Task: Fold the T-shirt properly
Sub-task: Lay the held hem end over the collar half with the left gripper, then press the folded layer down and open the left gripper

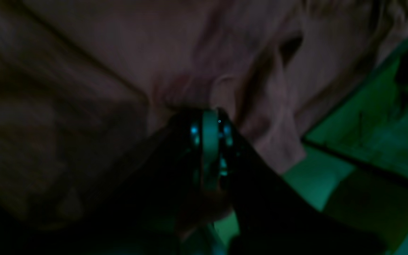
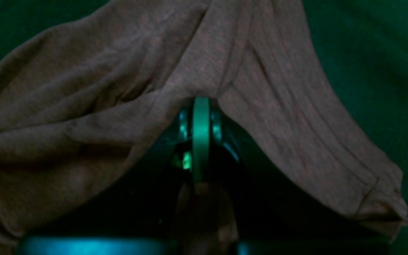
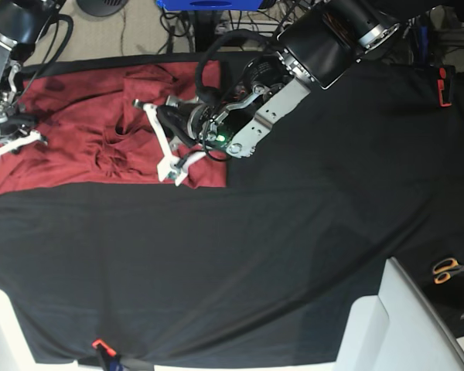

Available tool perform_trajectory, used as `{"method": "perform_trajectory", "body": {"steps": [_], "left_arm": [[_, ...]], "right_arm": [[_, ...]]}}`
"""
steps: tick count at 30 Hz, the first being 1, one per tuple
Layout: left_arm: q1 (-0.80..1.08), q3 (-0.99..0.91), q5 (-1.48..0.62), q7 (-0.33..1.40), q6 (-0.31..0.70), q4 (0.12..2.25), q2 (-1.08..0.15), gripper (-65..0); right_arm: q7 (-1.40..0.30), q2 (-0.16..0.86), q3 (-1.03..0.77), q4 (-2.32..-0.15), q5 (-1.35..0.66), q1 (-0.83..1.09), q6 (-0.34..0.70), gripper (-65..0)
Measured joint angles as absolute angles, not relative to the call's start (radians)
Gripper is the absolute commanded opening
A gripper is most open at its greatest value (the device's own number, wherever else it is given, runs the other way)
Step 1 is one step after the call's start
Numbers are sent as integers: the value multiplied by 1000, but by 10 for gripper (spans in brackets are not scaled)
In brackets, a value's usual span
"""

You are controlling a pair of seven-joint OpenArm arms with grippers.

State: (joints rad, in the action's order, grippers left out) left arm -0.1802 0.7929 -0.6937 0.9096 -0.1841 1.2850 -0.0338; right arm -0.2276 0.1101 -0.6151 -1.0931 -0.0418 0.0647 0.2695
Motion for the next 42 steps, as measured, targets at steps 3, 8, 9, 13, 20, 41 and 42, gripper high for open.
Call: {"method": "perform_trajectory", "body": {"steps": [3,8,9,13,20,41,42], "left_arm": [[-180,793,-697,908,-218,1294,-46,-650],[-183,785,-699,938,-360,1435,-88,-650],[-183,770,-700,970,-392,1452,-85,-650],[-108,570,-705,999,-455,1475,-58,-650],[4,313,-686,999,-467,1467,1,-650],[-154,421,-707,936,-358,1115,104,-650],[-167,421,-710,943,-340,1099,106,-650]], "right_arm": [[-228,110,-615,-1093,-41,65,270,-650],[-228,110,-615,-1093,-41,65,270,-650],[-227,110,-615,-1093,-42,65,270,-650],[-228,111,-615,-1092,-41,65,270,-650],[-228,110,-615,-1092,-41,64,270,-650],[-228,123,-615,-1092,-41,64,270,-650],[-228,123,-615,-1092,-42,65,270,-650]]}}
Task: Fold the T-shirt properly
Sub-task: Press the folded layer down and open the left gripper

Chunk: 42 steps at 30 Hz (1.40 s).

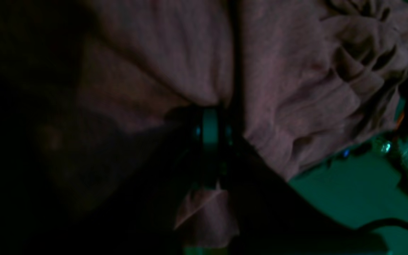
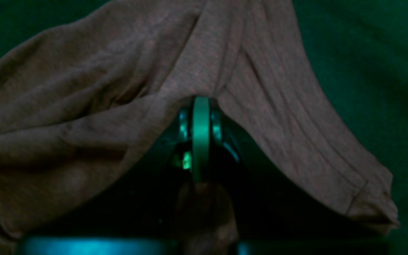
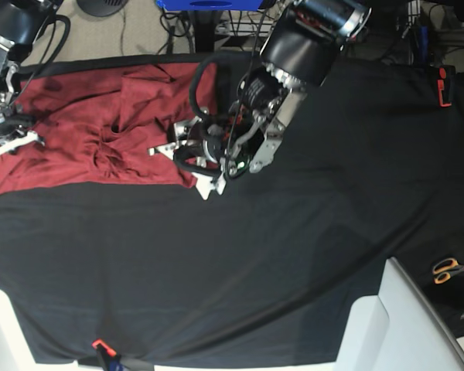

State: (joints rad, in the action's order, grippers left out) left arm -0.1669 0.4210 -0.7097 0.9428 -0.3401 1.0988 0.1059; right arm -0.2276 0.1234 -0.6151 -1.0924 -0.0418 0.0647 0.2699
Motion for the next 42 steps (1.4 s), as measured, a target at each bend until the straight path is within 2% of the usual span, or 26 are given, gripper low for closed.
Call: {"method": "perform_trajectory", "body": {"steps": [29,42], "left_arm": [[-199,422,-704,976,-340,1155,130,-650],[-205,499,-698,973,-340,1076,138,-650]], "right_arm": [[-228,121,-616,-1092,-41,37,270,-650],[-228,123,-616,-1092,-41,37,269,-650]]}}
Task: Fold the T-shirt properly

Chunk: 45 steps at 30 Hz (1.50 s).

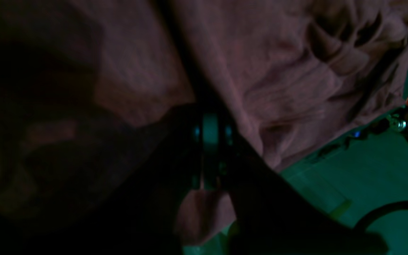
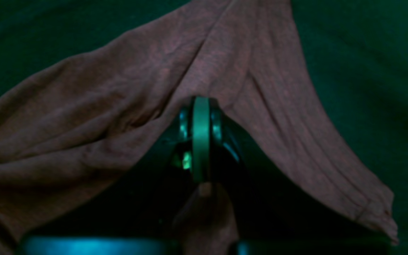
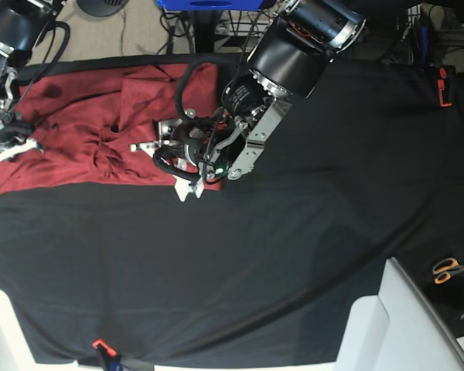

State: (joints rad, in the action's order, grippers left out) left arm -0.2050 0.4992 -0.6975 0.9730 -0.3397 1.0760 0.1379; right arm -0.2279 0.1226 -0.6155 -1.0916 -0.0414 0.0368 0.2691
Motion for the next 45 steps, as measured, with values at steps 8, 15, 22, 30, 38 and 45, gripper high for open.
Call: {"method": "perform_trajectory", "body": {"steps": [8,15,22,30,38,45], "left_arm": [[-236,505,-704,932,-339,1050,136,-650],[-283,584,-709,855,-332,979,146,-650],[-311,599,-811,852,-292,965,138,-650],[-336,600,-833,742,-231,955,143,-650],[-374,601,-839,619,-159,844,141,-650],[-414,599,-839,576,-99,838,144,-650]], "right_arm": [[-228,123,-616,-1092,-41,37,269,-650],[-228,121,-618,-1092,-41,37,269,-650],[-228,121,-620,-1092,-41,37,270,-650],[-228,121,-620,-1092,-41,37,269,-650],[-228,119,-617,-1092,-41,37,269,-650],[-230,125,-516,-1103,-41,53,266,-650]]}}
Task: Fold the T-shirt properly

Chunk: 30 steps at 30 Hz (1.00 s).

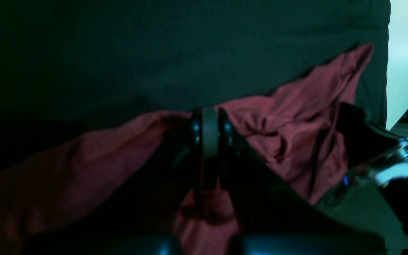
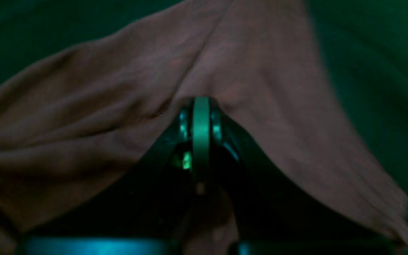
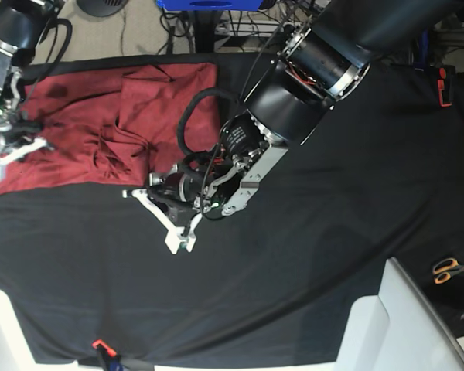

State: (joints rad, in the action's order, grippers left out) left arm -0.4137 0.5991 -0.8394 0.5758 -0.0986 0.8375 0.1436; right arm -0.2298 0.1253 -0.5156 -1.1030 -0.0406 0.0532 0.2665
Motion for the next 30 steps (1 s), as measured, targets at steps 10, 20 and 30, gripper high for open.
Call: {"method": "perform_trajectory", "body": {"steps": [10,20,30], "left_arm": [[-443,595,-932,564,-96,931,131,-650],[-153,402,-928,564,-103,1245,-218,-650],[216,95,-889,568,-98,1515,-440,-650]], "right_arm": [[-228,147,-241,-1375,-44,168,271,-650],[-319,244,212,-1487,-41,185,275,-650],[-414,221,383,-1486,-45,139,240,-650]]}}
